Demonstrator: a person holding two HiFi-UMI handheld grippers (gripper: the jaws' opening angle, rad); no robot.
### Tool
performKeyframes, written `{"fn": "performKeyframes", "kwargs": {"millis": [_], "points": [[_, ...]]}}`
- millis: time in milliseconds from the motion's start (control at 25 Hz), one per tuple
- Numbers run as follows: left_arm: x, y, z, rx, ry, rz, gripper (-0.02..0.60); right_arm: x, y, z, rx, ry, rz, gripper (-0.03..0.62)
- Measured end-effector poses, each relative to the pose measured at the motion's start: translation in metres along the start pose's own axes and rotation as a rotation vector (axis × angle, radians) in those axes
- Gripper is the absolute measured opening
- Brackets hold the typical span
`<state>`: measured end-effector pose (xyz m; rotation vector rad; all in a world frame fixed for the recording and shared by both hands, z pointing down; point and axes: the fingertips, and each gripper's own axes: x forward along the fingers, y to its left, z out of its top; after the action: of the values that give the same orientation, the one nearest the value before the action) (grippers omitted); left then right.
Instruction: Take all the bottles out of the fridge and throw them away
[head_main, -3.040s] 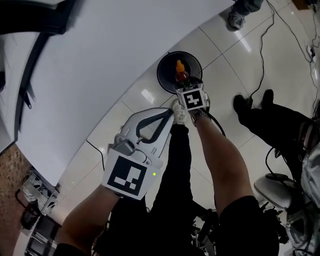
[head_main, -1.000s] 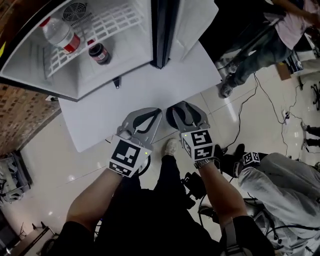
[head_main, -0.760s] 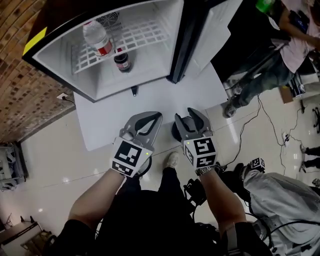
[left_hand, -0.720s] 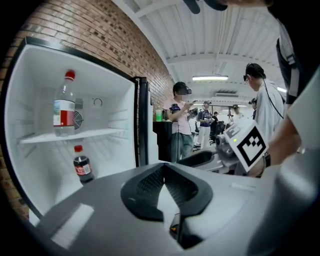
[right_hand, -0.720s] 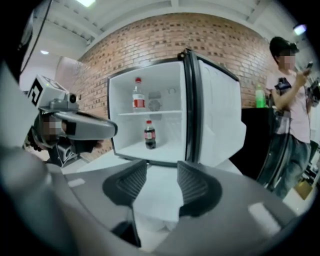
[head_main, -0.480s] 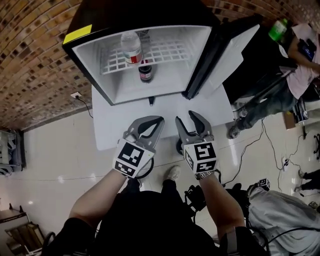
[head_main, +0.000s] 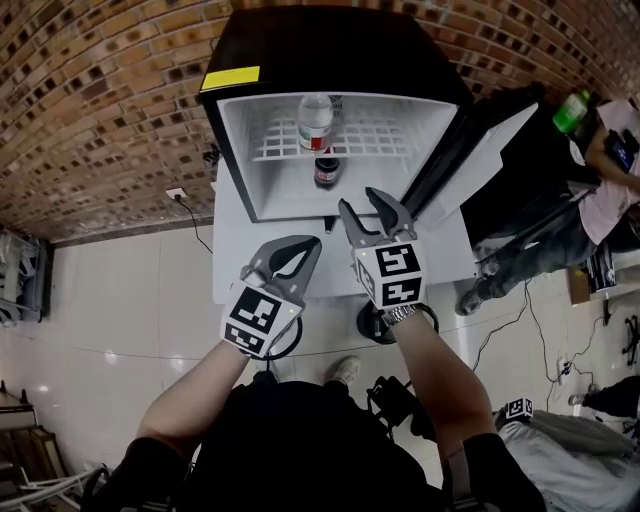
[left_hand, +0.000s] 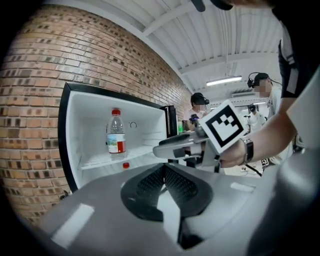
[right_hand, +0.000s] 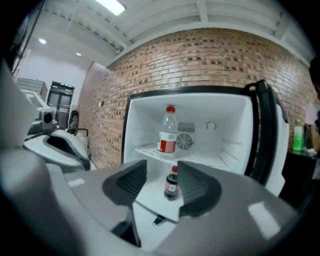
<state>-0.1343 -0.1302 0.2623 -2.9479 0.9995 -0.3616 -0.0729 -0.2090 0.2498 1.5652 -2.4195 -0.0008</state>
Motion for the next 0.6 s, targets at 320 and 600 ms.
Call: {"fn": "performKeyframes", "kwargs": {"millis": [320, 600], "points": [[-0.013, 0.029, 0.016, 0.011, -0.028, 0.055, 0.002, 0.067, 0.001, 0.038, -0.014, -0.014, 0.002, 0.198], [-0.013, 0.053, 0.013, 0.004, -0.027, 0.084, 0.003, 0.11, 0.002, 0.043, 0.01, 0.007, 0.001, 0.273]]}}
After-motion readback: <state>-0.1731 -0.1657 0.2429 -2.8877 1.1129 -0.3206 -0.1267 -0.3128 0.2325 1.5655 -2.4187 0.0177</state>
